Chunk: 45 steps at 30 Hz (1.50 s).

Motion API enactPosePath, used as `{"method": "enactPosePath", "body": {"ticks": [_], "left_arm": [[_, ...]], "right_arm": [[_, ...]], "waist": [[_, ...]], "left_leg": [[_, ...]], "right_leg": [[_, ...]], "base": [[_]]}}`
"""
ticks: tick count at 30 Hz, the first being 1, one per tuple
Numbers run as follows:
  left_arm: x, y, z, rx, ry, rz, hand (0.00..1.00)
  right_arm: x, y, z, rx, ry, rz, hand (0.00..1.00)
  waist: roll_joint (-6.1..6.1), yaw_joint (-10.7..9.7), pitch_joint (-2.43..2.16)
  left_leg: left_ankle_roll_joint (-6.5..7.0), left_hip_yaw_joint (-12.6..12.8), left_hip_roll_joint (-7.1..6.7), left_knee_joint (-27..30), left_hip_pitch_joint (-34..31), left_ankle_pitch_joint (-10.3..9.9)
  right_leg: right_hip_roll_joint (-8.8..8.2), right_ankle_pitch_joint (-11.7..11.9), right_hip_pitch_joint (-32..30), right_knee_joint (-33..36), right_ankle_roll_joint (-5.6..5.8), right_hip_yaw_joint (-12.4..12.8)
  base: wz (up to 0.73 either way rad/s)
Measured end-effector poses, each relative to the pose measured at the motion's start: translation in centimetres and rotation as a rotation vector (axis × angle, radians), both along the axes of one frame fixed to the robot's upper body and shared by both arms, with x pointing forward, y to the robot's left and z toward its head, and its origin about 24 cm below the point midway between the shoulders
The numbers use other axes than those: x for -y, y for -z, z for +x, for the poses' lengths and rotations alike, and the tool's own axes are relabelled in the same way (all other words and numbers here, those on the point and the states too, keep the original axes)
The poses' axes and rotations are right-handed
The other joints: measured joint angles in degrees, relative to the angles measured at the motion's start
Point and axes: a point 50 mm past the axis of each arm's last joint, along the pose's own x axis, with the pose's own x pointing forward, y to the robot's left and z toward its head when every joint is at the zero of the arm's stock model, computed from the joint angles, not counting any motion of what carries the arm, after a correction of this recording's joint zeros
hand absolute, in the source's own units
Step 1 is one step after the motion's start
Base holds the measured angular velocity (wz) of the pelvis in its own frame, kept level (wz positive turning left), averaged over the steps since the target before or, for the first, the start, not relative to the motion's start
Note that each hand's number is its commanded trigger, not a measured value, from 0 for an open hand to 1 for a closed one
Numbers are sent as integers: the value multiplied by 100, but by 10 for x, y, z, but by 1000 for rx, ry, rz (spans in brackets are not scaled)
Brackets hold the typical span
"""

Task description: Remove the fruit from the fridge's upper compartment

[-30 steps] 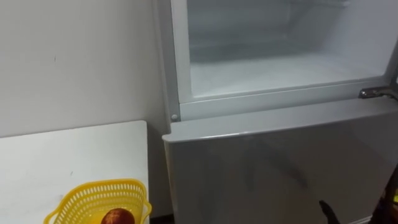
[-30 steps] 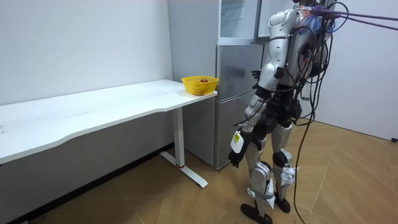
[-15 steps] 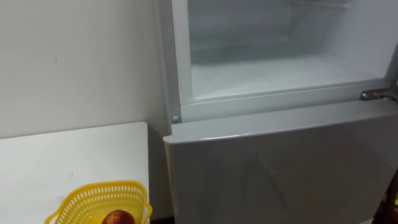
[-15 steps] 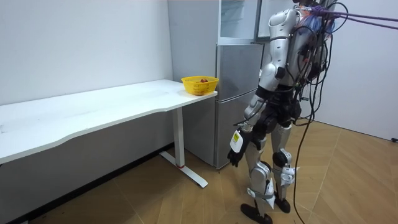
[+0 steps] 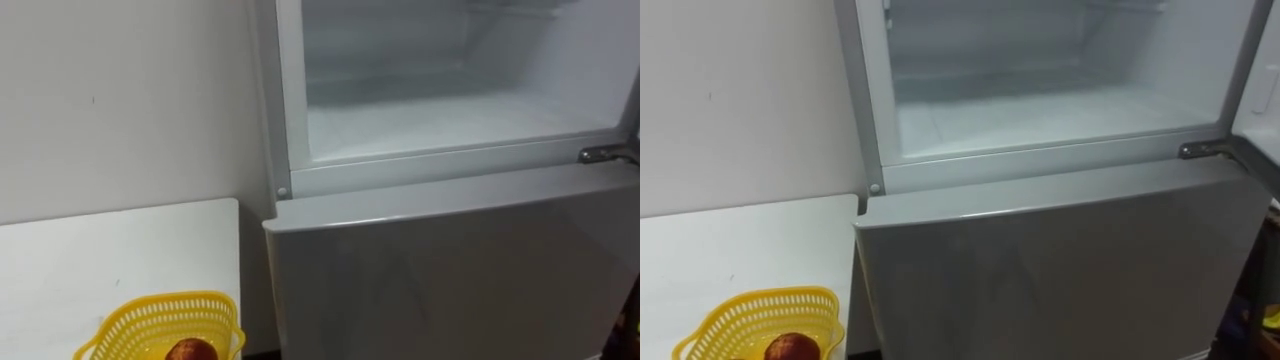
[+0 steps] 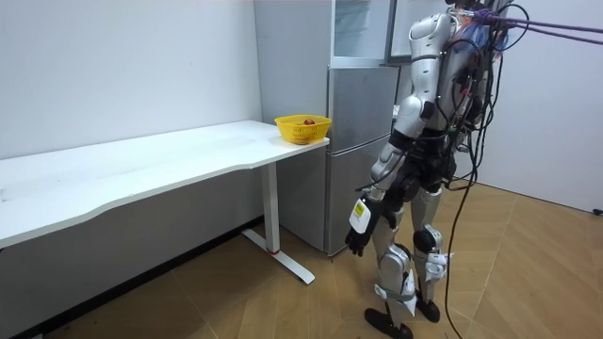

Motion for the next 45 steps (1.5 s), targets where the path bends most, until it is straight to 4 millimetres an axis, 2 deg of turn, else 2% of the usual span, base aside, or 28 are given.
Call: {"method": "enactPosePath", "body": {"ticks": [2,7,18,23,26,28,29,34,36,37,39,40,43,45], "left_arm": [[0,0,-2,-12,-4,4,0],[0,0,-8,-55,-30,14,0],[0,0,-13,-83,-91,-11,0],[1,0,-13,-85,-92,-11,0],[-3,-1,-15,-73,-128,-11,0],[-8,-3,-14,-57,-173,-1,0],[-9,-3,-14,-54,-180,1,0],[-19,-6,-17,-22,-273,25,0],[-22,-6,-17,-6,-297,44,0],[-24,-7,-18,-3,-316,48,0],[-25,-8,-23,-9,-330,58,0],[-26,-8,-25,-11,-337,69,0],[-28,-8,-21,7,-358,78,0],[-29,-9,-19,20,-359,87,0]], "right_arm": [[1,3,-6,-44,11,-4,0],[3,9,-24,-184,54,11,0],[-1,14,-35,-199,344,226,0],[0,15,-47,-173,613,295,0],[2,14,-54,-118,817,344,0],[3,14,-61,-60,1017,387,0],[4,14,-61,-40,1066,397,0],[13,11,-70,169,1573,468,0],[16,10,-71,241,1718,488,0],[19,10,-69,304,1823,510,0],[22,8,-65,386,1939,540,0],[25,8,-62,426,1998,553,0],[32,5,-58,509,2124,570,0],[39,3,-50,552,2134,564,0]], "waist": [[7,35,14],[12,121,15],[-44,75,15],[-100,52,29],[-102,-69,30],[-104,-155,30],[-103,-180,30],[-106,-421,28],[-119,-481,21],[-153,-571,4],[-160,-681,-1],[-190,-730,-19],[-250,-736,-31],[-257,-719,-25]], "left_leg": [[0,-1,-2,-8,27,0],[2,-32,-12,-5,76,-10],[-7,-141,-25,24,86,-13],[-18,-184,-28,81,81,-28],[-17,-196,-24,121,82,-34],[-29,-269,-19,122,79,-42],[-29,-275,-19,122,78,-42],[-40,-271,-7,140,70,-49],[-40,-271,-9,141,63,-49],[-41,-271,-9,136,58,-49],[-41,-268,-12,126,77,-48],[-41,-262,-17,127,80,-48],[-42,-251,-46,133,85,-47],[-42,-224,-44,133,83,-47]], "right_leg": [[-2,-3,27,-2,3,3],[-16,-35,84,2,11,-45],[-51,-98,146,9,3,-158],[-53,-123,176,6,4,-169],[-52,-128,205,7,1,-197],[-36,-134,210,10,-11,-202],[-35,-138,211,13,-13,-211],[-23,-151,193,28,-27,-193],[-24,-152,183,27,-28,-189],[-27,-154,177,25,-25,-205],[-25,-156,175,25,-25,-202],[-24,-155,175,24,-25,-191],[-23,-158,172,29,-30,-175],[-20,-160,149,37,-32,-138]], "base": [[0],[4],[5],[3],[4],[4],[6],[-2],[-2],[0],[0],[0],[-2],[-7]]}}
